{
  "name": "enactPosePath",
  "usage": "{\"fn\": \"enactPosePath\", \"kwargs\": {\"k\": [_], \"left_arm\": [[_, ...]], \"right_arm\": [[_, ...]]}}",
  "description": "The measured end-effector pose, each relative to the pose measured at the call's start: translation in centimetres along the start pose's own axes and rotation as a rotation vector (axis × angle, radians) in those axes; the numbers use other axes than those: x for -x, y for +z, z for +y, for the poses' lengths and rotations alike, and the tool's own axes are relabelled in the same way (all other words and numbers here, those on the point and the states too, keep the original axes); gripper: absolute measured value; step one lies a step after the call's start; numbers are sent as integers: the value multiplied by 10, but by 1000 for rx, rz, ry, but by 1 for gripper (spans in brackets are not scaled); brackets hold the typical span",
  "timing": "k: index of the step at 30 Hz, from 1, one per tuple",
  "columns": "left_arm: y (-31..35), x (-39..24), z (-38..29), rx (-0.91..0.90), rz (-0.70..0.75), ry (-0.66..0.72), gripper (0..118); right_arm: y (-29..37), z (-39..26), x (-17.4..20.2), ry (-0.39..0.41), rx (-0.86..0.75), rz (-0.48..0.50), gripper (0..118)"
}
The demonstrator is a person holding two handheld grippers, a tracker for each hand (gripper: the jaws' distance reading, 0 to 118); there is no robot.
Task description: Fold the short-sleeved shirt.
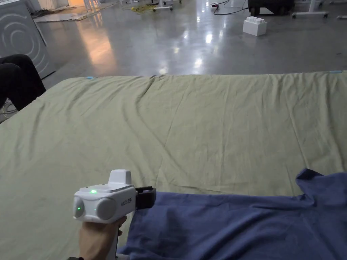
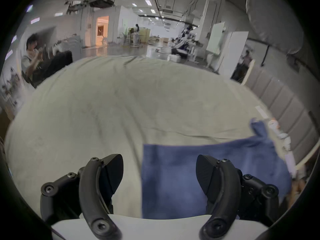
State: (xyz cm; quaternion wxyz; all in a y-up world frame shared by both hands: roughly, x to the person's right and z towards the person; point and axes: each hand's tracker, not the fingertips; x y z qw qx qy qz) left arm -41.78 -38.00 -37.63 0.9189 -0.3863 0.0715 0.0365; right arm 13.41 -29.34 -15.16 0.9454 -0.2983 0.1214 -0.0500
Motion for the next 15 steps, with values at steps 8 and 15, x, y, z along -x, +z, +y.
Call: {"fn": "enactPosePath", "kwargs": {"k": [8,15], "left_arm": [[-37,-28,-5,165,10,-73,4],[-51,-30,8,246,30,-87,4]], "right_arm": [[1,-9,-23,15,86,-55,0],[-30,33,-35,19,-28,-40,0]]}}
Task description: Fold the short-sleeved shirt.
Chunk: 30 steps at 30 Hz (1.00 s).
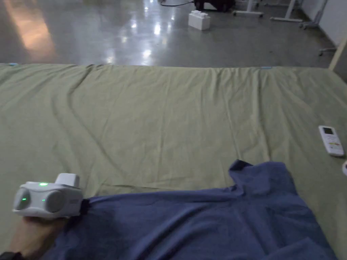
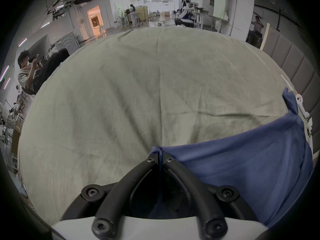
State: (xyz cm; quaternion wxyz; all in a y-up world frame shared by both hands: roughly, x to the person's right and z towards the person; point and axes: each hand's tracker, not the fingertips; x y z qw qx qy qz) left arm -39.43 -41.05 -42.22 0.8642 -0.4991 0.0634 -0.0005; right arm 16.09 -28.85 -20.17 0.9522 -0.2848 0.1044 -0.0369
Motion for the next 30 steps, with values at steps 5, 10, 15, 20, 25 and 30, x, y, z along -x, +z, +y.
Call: {"fn": "enactPosePath", "kwargs": {"k": [5,10,15,20,25,30], "left_arm": [[-2,2,2,18,-8,-8,4],[4,0,2,32,-28,-16,4],[8,-1,3,43,-45,-64,4],[10,-2,1,33,-52,-38,4],[39,20,11,-8,-109,71,4],[156,43,-31,-243,-244,36,4]], "right_arm": [[-92,67,-31,-56,36,77,39],[-226,104,-65,55,337,-82,86],[-321,96,-87,45,541,-193,85],[-303,90,-64,116,484,-134,32],[-286,93,-57,108,445,-114,0],[-175,107,-56,3,240,-30,0]]}}
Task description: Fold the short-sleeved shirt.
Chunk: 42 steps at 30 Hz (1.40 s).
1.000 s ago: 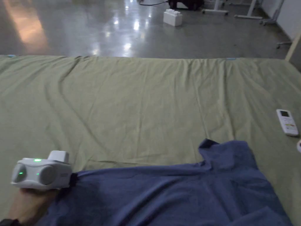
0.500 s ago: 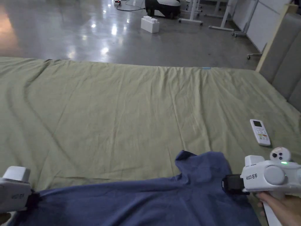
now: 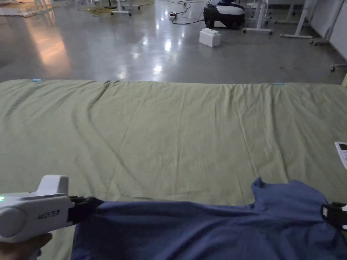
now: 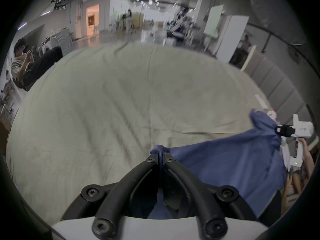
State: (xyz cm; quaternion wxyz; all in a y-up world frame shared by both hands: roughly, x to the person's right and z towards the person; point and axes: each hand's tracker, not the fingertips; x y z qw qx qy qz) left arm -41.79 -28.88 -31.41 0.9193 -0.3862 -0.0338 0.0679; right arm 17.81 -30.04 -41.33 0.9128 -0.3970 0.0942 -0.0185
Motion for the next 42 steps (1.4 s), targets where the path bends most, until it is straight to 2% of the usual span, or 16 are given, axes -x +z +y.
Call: {"fn": "enactPosePath", "kwargs": {"k": [8,14,17,18,20,21,22,24,26,28,31,34,37,38,40,42], "left_arm": [[118,7,-117,-12,-87,52,4],[89,2,-178,124,-85,70,4],[78,12,-182,81,-33,79,7],[82,15,-181,59,-8,93,22],[92,23,-178,14,12,96,67],[100,26,-175,-11,12,97,93],[113,28,-172,-56,17,99,101],[139,26,-162,-137,63,80,101],[166,15,-152,-251,129,4,101],[190,-7,-145,-349,199,-100,101],[214,-47,-138,-473,189,-193,100],[223,-79,-133,-541,138,-221,98],[223,-102,-129,-549,216,-162,96],[225,-107,-131,-560,205,-162,90],[231,-119,-134,-577,194,-166,67],[235,-131,-139,-592,221,-203,37]], "right_arm": [[145,-121,-2,-56,-93,-16,0],[123,-183,6,-70,25,-37,0],[111,-192,11,1,23,-87,2],[109,-192,11,10,21,-99,18],[113,-193,11,18,34,-111,69],[119,-195,11,15,29,-111,82],[127,-193,5,4,6,-112,81],[148,-189,8,-16,-61,-150,81],[174,-182,23,50,-173,-215,81],[198,-174,47,128,-276,-161,81],[223,-165,83,145,-413,-65,81],[228,-162,106,175,-527,-67,81],[233,-157,124,158,-555,-8,81],[232,-156,127,144,-555,32,81],[236,-156,130,153,-570,80,73],[240,-159,136,153,-568,77,46]]}}
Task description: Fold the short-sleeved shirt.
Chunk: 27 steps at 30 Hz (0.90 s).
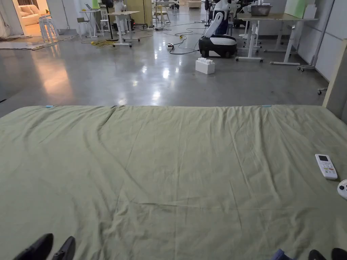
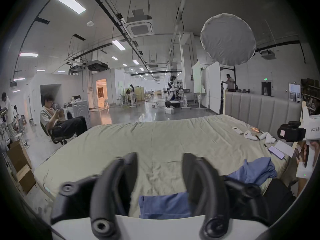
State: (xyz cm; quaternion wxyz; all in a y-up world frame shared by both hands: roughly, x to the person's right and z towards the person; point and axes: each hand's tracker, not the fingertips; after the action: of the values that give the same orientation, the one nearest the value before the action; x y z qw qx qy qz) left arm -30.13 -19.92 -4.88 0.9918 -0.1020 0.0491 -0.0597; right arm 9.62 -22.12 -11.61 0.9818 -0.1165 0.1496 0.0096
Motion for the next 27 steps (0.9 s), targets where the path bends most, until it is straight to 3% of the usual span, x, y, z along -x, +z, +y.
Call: {"fn": "enactPosePath", "kwargs": {"k": [2,3,4,8,15,20,23,27], "left_arm": [[8,-5,-1,-10,6,-23,7],[11,-5,-1,-6,-5,-11,5],[12,-4,0,3,-29,15,0],[13,0,4,14,-37,49,0],[9,12,5,30,-79,89,0],[-14,49,-16,168,-142,306,0],[-38,80,-40,307,-79,374,0],[-69,125,-83,453,-178,576,0]], "right_arm": [[2,0,2,12,5,6,12],[4,-1,3,16,4,2,2],[5,1,7,27,9,7,1],[7,-1,9,38,18,3,0],[6,-5,3,-20,18,22,0],[1,-25,-1,-155,93,87,0],[7,-39,-1,-107,120,69,0],[14,-52,-10,-99,195,59,0]]}}
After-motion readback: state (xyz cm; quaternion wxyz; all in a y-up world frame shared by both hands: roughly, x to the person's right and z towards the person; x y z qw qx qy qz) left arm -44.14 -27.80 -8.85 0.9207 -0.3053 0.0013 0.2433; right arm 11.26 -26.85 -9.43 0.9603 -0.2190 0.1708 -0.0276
